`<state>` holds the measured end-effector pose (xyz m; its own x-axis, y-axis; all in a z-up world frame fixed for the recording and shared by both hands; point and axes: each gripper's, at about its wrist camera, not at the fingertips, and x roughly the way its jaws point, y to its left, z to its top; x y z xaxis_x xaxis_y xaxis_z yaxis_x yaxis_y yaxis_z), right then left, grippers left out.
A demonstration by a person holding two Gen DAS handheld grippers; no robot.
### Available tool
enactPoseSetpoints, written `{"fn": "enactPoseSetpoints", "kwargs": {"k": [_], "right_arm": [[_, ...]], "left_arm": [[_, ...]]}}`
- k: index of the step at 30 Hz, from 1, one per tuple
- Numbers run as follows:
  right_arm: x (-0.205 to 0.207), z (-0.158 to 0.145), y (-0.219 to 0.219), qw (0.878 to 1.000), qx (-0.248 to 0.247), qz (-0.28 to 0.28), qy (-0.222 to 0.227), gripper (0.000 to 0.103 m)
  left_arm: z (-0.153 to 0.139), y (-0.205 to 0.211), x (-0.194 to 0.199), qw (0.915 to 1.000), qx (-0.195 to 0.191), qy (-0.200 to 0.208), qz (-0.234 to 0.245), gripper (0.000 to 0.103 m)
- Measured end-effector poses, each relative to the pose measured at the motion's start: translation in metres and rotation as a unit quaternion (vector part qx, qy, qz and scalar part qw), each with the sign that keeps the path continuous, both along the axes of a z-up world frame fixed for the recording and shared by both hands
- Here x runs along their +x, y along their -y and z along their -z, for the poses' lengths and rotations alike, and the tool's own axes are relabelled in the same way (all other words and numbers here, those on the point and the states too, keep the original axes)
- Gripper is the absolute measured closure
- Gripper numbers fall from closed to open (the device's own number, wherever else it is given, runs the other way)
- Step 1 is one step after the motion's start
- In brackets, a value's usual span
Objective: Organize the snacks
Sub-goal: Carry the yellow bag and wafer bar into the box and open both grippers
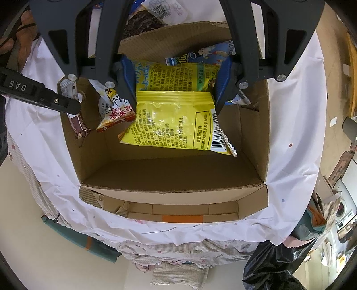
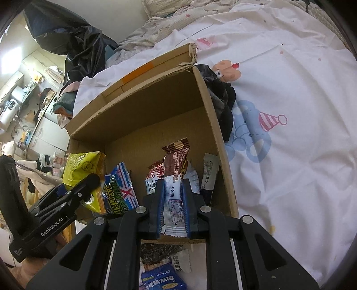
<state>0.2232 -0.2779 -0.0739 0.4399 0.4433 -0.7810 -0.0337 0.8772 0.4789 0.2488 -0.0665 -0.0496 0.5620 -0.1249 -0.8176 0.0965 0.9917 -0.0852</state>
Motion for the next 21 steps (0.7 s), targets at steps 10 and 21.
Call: {"fn": "enactPoseSetpoints", "kwargs": {"k": [10, 21], "right_arm": [[0.000, 0.000, 0.002, 1.000, -0.008, 0.009, 0.002, 0.084], [-0.001, -0.006, 0.005, 1.000, 0.006, 0.017, 0.015, 0.048]], "left_arm": [[-0.003, 0.000, -0.003, 1.0000, -0.005, 0.004, 0.007, 0.031], [-0.014, -0.007, -0.007, 0.9991, -0.009, 0.038, -0.018, 0.014]]}}
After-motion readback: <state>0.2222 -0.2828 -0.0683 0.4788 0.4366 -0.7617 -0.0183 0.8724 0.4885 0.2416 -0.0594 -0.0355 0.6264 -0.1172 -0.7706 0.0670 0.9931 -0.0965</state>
